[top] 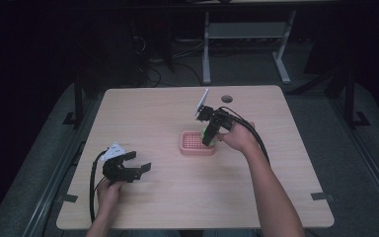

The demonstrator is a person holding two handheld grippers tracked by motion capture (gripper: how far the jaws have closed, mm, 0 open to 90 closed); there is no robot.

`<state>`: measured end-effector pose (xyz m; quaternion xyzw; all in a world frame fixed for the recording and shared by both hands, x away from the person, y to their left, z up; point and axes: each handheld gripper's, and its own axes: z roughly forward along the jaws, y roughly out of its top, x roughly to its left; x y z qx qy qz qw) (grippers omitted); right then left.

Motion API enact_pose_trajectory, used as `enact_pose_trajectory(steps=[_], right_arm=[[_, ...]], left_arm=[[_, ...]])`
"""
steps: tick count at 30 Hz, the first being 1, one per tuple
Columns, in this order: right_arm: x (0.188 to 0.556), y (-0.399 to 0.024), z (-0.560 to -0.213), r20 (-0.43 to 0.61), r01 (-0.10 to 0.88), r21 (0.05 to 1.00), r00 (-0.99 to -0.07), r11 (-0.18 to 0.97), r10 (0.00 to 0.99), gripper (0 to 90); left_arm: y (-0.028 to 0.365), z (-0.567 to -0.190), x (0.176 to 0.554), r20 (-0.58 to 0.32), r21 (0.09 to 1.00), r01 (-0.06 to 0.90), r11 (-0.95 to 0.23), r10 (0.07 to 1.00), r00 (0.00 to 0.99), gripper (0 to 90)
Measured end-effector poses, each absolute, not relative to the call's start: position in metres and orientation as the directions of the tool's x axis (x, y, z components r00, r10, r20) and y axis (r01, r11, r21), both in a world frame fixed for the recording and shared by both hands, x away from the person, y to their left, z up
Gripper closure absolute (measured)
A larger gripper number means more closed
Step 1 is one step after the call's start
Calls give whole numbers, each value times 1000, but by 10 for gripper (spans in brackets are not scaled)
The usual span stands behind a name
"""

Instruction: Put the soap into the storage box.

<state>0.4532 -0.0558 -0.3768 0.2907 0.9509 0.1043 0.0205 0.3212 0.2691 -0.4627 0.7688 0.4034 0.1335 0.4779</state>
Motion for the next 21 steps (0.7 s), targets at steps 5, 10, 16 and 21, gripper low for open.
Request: enact_pose_trajectory(steps=[5,10,16,21], right_arm=[[457,-52,-382,28,551,210,-829,808,558,257],[461,-49,-387,19,553,205,-827,807,562,257],[463,-46,-388,25,562,210,-821,800,570,257],[467,-39,-394,35,566,207,-819,798,572,257]], left_arm=[[269,-463,321,-183,844,492,-213,749,637,143],[270,-463,321,-181,842,494,-217,749,638,144],[270,-463,321,-180,842,493,-218,749,638,143],[270,-463,321,-182,842,494,-216,748,638,143]])
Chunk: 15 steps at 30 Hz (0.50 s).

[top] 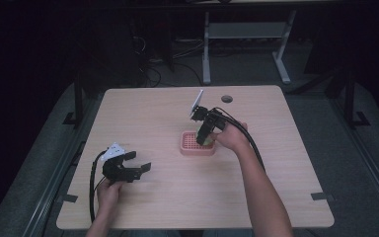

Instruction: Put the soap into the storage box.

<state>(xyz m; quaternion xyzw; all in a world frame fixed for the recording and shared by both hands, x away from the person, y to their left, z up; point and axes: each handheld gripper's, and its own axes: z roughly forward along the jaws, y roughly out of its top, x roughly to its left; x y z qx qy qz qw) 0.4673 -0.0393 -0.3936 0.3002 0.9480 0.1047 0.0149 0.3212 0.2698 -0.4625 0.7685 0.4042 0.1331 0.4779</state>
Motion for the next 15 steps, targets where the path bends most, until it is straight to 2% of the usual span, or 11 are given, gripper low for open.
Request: enact_pose_trajectory(steps=[15], right_arm=[[473,-18,-407,38,564,194,-822,802,569,256]], left_arm=[[271,-463,321,-195,847,494,-199,748,634,143]])
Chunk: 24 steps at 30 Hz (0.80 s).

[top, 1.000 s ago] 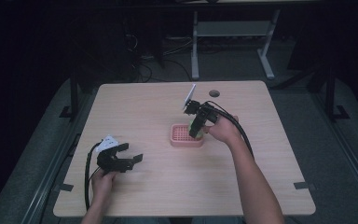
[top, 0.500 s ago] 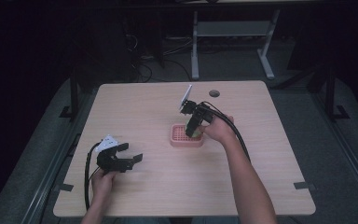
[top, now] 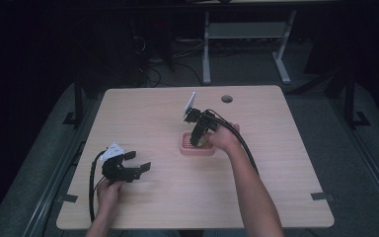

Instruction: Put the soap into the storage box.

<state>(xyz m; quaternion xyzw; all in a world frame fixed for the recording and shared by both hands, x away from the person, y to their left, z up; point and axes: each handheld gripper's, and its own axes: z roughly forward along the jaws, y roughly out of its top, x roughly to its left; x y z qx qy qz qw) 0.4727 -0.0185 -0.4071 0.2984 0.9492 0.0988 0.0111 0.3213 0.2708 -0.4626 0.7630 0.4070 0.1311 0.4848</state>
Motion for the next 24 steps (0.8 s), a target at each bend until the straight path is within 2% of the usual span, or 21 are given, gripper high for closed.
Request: enact_pose_trajectory(steps=[24], right_arm=[[472,-15,-409,29,555,199,-827,807,562,258]], left_arm=[[271,-463,321,-198,846,496,-195,750,632,143]])
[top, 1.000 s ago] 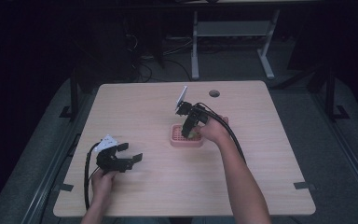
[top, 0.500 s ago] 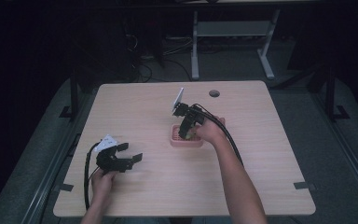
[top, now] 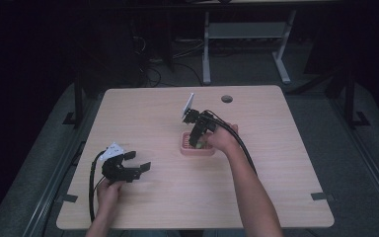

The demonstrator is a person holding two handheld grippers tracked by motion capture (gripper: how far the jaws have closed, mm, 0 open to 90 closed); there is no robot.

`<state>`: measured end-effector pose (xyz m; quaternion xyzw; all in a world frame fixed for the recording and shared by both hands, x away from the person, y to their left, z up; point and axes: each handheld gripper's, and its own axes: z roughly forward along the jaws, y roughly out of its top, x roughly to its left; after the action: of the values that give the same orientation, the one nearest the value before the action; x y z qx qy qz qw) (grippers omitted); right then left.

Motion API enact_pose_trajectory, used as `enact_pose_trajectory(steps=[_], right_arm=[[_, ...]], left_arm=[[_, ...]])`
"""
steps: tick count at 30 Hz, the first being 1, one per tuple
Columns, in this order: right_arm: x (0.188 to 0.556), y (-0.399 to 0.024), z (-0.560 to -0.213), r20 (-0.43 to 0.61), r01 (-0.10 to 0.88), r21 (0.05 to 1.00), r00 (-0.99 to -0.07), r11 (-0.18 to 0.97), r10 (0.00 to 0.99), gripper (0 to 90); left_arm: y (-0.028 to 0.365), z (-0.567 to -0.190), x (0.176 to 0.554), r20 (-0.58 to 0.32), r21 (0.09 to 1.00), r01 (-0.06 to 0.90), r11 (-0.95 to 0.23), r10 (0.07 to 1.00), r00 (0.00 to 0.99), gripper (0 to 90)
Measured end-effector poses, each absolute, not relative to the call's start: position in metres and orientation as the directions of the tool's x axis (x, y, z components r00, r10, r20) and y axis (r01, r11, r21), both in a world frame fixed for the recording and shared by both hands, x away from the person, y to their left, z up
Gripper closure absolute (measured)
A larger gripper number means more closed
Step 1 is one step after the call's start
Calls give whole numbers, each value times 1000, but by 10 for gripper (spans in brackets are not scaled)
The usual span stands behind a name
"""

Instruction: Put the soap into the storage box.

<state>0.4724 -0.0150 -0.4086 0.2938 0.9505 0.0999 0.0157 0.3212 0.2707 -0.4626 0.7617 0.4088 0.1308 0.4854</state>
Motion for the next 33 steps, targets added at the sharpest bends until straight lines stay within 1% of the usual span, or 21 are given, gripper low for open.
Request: enact_pose_trajectory(steps=[12,33], right_arm=[[470,-23,-403,48,562,210,-823,800,566,261],[466,-42,-393,59,579,251,-809,776,585,228]], left_arm=[[271,-463,321,-194,848,493,-197,749,633,143],[270,-463,321,-191,845,494,-202,749,634,143]])
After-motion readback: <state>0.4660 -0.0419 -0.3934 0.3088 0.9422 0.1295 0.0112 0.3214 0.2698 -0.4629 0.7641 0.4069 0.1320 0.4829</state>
